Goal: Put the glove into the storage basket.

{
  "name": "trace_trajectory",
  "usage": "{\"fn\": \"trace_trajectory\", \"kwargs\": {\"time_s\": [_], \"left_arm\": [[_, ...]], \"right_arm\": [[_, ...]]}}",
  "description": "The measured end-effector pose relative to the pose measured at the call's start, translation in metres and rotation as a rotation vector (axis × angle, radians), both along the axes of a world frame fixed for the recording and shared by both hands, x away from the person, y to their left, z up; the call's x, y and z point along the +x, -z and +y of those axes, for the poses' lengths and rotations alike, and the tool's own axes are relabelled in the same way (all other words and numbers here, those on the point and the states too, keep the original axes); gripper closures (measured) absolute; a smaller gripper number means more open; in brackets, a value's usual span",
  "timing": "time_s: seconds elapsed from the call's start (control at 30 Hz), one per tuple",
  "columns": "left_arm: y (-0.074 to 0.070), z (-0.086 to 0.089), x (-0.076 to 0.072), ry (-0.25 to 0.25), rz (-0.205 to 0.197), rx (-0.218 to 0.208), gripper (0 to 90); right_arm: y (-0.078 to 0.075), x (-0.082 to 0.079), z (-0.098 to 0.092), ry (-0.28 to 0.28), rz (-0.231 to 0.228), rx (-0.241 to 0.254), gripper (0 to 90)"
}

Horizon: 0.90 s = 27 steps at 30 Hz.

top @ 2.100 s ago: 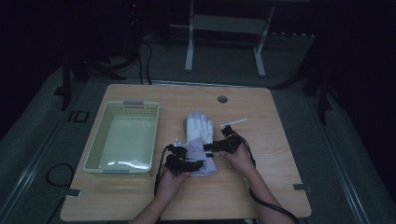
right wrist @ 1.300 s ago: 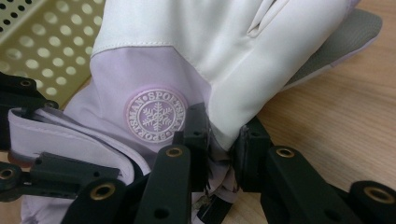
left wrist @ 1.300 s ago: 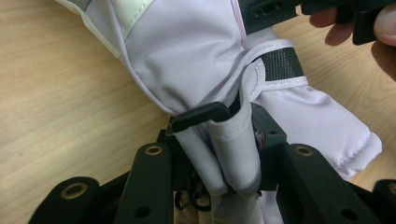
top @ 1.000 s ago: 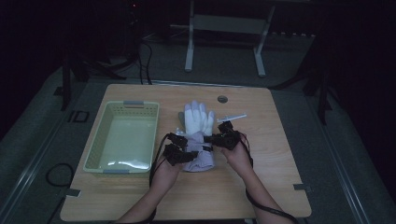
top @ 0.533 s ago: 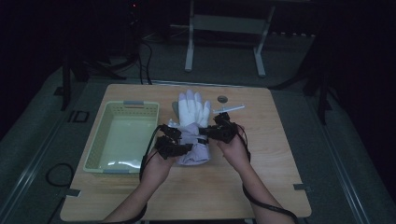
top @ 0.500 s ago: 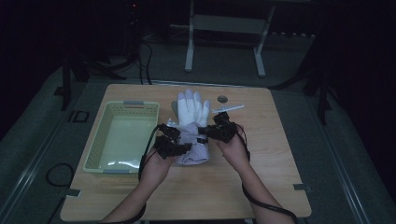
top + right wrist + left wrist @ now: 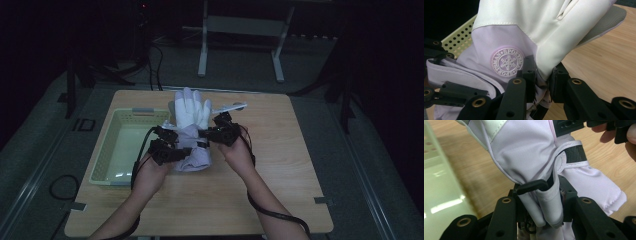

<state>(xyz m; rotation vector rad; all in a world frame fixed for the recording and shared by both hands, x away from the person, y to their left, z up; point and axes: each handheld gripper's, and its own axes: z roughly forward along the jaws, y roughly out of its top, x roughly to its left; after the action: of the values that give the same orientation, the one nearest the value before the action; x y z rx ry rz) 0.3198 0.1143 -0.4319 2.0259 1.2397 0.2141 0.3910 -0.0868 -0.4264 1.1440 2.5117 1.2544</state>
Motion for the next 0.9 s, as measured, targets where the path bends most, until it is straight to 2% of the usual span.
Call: {"fn": "trace_trajectory", "kwargs": {"time_s": [0.3, 0.77, 0.8, 0.83, 0.9], "left_arm": [[-0.011, 0.031, -0.006, -0.038, -0.009, 0.019, 67.1], [-0.016, 0.091, -0.019, -0.1, -0.01, 0.029, 67.1], [-0.016, 0.091, -0.019, -0.1, -0.01, 0.029, 67.1], [-0.016, 0.101, -0.021, -0.108, -0.002, 0.031, 67.1], [-0.015, 0.11, -0.023, -0.113, -0.001, 0.036, 67.1]], "right_arm": [[-0.011, 0.001, 0.035, -0.037, -0.018, 0.0, 77.4], [-0.015, 0.0, 0.099, -0.105, -0.02, 0.009, 77.3], [-0.015, 0.0, 0.099, -0.105, -0.02, 0.009, 77.3], [-0.015, 0.0, 0.104, -0.11, -0.019, 0.007, 77.3], [-0.013, 0.0, 0.119, -0.124, -0.012, 0.005, 77.3]]}}
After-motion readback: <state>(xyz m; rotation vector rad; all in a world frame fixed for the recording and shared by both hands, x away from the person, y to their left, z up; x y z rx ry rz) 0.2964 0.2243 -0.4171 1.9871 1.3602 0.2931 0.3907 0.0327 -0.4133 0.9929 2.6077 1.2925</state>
